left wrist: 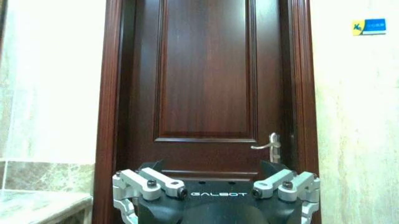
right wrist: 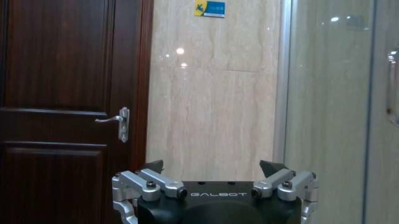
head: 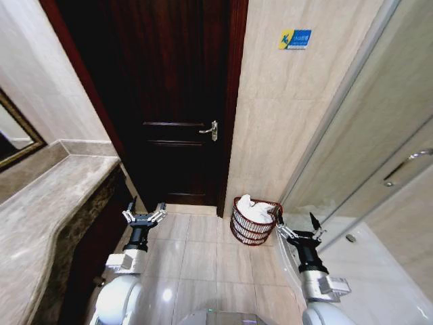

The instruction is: Discard the used towel into the hamper.

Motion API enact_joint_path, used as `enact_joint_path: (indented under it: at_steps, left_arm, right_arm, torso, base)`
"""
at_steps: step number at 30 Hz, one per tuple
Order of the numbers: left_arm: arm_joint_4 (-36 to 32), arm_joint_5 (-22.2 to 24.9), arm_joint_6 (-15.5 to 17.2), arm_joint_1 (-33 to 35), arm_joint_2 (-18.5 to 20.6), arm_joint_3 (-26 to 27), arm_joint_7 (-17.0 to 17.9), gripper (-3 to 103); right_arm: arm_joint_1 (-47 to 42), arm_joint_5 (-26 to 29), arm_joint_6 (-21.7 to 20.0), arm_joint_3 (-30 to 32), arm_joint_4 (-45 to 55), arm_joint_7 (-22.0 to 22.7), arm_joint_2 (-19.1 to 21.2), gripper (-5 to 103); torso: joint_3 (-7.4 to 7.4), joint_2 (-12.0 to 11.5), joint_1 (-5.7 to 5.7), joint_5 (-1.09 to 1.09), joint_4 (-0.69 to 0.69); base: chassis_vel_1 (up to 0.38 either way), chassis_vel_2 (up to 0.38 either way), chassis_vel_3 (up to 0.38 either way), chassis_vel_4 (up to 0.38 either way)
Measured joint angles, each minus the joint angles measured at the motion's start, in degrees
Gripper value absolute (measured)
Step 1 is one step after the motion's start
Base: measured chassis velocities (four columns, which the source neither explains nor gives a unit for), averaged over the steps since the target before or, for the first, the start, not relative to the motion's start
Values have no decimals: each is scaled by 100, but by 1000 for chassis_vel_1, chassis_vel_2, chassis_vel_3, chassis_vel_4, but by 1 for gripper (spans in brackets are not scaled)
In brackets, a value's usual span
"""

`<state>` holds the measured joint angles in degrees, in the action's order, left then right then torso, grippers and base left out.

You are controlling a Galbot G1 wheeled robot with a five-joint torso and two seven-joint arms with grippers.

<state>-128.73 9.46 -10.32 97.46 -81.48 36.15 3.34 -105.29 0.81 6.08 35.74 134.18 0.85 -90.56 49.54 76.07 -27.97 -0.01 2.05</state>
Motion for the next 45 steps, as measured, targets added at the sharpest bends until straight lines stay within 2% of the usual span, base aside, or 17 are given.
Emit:
enact_joint_path:
  at_steps: [28,33,45]
  left_arm:
    - [-27,13,-19,35,-1,22,-41,100]
    - [-32,12,-23,40,-9,16,-43,100]
    - [-64,8,-25,44,-11,10,-53,100]
  right_arm:
    - [-11,6,46,3,-21,-17,-1,100]
    - [-24,8,51,11,-14,-17,0,100]
    - [-40,11,68,5,-9,-20,0,100]
  torso:
    - [-9,-13,8,1,-4]
    - [-9,-16,7,1,0]
    - [-10,-16,8,0,-1]
  base:
    - [153,-153,-163,153]
    - [144,-137,-157,148]
    - [148,-145,-152,152]
